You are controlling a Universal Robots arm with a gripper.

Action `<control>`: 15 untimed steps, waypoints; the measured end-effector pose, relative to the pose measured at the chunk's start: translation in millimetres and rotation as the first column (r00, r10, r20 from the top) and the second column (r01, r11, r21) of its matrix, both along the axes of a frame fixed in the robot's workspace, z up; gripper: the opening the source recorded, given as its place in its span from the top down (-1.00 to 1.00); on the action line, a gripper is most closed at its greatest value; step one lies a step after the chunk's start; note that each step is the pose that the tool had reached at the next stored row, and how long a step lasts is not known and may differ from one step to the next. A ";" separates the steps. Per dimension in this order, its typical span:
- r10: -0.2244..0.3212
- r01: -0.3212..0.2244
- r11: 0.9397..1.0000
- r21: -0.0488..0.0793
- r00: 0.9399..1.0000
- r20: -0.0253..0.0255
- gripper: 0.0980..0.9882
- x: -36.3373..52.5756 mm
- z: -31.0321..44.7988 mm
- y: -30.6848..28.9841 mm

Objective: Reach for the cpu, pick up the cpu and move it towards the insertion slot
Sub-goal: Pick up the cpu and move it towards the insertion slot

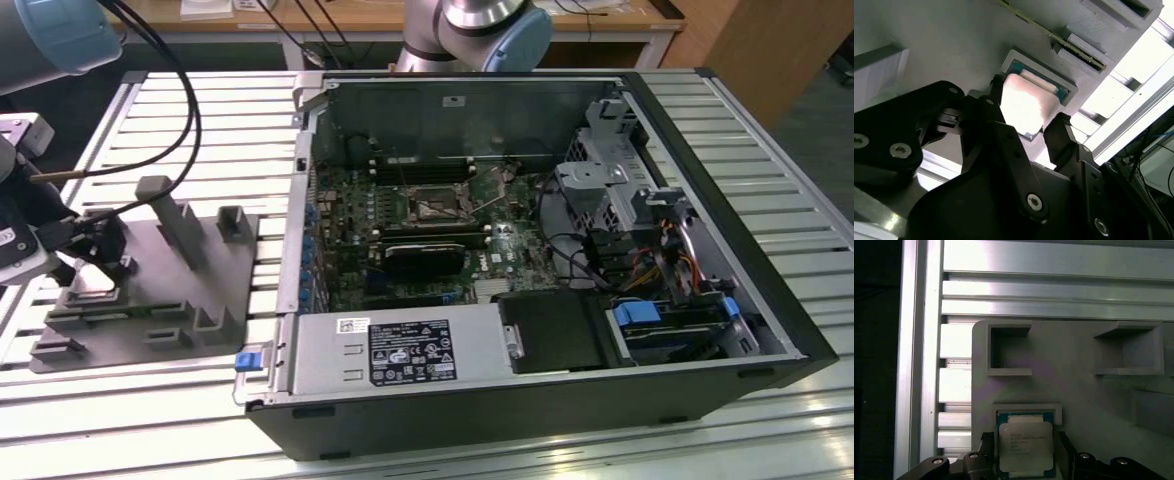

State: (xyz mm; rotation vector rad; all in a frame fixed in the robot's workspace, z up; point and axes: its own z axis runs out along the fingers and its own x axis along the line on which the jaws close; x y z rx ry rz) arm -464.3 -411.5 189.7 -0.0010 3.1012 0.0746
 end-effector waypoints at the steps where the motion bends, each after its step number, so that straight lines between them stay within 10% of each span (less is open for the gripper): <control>1: 0.000 0.000 1.000 0.000 1.000 0.000 -0.15 0.0 0.0 0.0; 12: -0.002 0.002 1.000 0.003 1.000 0.000 -0.15 1.0 -2.8 -1.4; 15: -0.002 0.002 1.000 0.009 1.000 -0.010 -0.15 1.7 -3.0 -1.6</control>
